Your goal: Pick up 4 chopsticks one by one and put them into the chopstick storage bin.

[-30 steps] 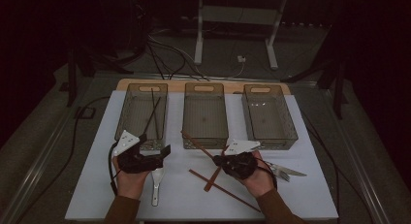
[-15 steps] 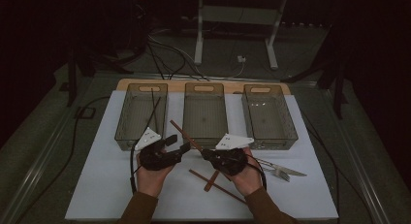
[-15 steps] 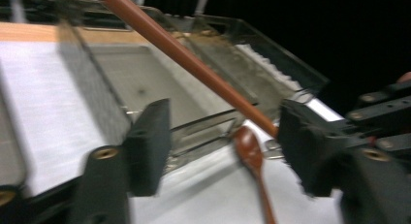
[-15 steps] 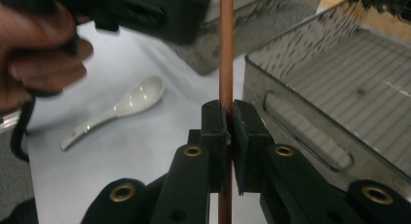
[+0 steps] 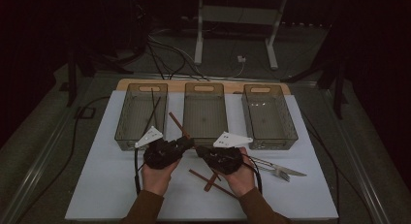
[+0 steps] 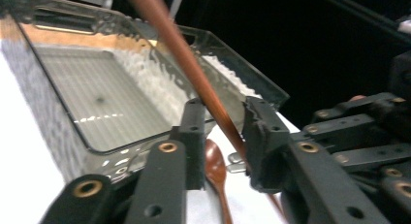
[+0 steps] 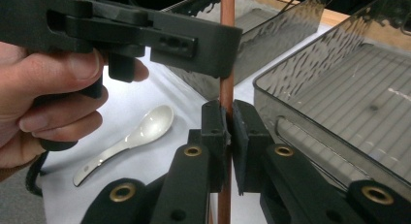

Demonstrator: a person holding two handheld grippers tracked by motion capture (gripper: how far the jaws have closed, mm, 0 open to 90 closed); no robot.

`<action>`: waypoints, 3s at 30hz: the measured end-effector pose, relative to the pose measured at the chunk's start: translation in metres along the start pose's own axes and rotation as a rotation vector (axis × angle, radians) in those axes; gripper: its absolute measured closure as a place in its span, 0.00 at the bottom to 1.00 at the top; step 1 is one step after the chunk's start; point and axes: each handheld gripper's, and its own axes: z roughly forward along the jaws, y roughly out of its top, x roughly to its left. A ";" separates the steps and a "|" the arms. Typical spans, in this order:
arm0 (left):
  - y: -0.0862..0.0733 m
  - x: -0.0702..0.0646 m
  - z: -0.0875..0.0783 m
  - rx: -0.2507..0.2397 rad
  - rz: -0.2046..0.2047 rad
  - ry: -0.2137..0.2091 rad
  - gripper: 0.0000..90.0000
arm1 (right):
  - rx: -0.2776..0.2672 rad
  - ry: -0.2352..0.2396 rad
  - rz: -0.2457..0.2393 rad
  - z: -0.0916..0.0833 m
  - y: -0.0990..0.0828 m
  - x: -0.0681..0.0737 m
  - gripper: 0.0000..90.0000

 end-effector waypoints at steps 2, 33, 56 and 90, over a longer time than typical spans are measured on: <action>0.002 -0.001 0.000 -0.006 -0.005 -0.020 0.88 | 0.002 0.004 0.000 0.001 0.000 0.000 0.94; 0.036 0.017 -0.028 0.012 0.012 0.066 0.96 | 0.033 -0.057 0.077 -0.010 -0.016 -0.024 0.01; 0.065 0.057 -0.063 0.046 0.014 0.231 0.96 | 0.030 -0.127 0.092 -0.047 -0.040 -0.047 0.00; 0.089 0.115 -0.046 0.073 -0.020 0.386 0.95 | 0.039 -0.149 0.120 -0.061 -0.055 -0.059 0.00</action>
